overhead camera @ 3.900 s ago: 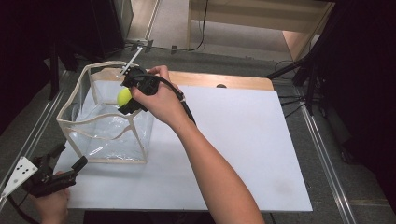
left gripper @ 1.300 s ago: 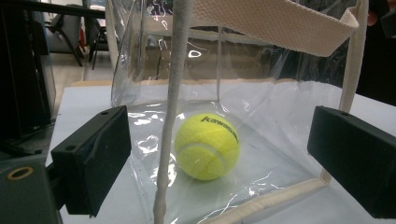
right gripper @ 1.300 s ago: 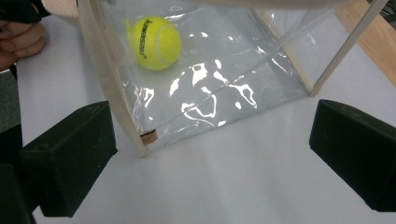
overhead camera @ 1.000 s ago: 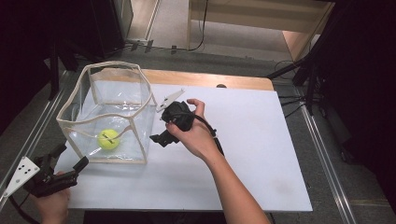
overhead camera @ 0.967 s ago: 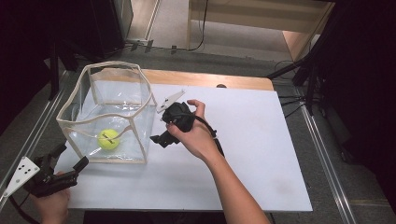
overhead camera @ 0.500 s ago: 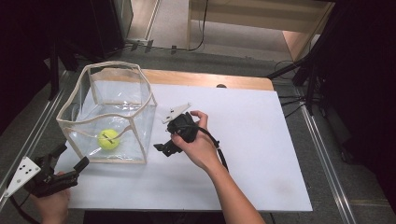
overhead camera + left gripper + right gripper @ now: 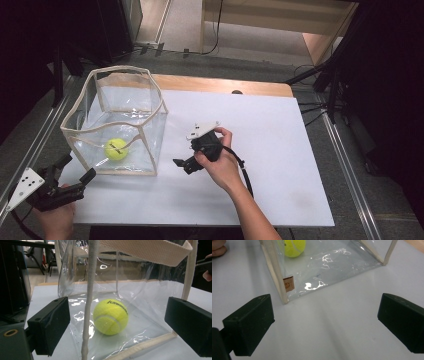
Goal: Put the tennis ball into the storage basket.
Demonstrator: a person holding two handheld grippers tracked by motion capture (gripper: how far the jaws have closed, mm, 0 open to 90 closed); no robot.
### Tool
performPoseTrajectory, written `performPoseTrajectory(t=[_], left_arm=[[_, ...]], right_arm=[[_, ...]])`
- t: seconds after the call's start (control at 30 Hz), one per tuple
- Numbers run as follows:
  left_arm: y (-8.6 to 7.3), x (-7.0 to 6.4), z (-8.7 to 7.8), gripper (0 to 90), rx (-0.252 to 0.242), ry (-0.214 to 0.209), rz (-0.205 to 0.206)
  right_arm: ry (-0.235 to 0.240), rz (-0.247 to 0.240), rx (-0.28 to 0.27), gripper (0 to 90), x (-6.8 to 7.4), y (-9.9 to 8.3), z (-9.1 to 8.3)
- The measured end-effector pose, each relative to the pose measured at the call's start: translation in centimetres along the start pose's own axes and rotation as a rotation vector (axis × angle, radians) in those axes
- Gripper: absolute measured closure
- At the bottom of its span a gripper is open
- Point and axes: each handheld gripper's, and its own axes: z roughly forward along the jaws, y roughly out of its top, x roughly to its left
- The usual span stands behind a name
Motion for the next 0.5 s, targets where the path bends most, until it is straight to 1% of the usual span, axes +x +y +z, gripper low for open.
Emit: performPoseTrajectory(t=[0.13,0.3,0.43,0.5], left_arm=[[0.0,0.0,0.0,6.5,-0.001,-0.001,0.0],[0.0,-0.1,0.1,6.5,0.004,0.001,0.008],[0.0,-0.1,0.1,6.5,0.005,0.002,0.009],[0.0,-0.1,0.1,6.5,0.009,0.002,0.013]], right_arm=[[-0.008,0.005,-0.014,0.0,-0.2,-0.9,-0.4],[-0.018,0.022,-0.027,0.0,-0.4,-2.2,-1.0],[-0.032,0.045,-0.034,0.0,-0.5,-3.3,-1.4],[-0.035,0.048,-0.04,0.0,-0.7,-3.9,-1.7]])
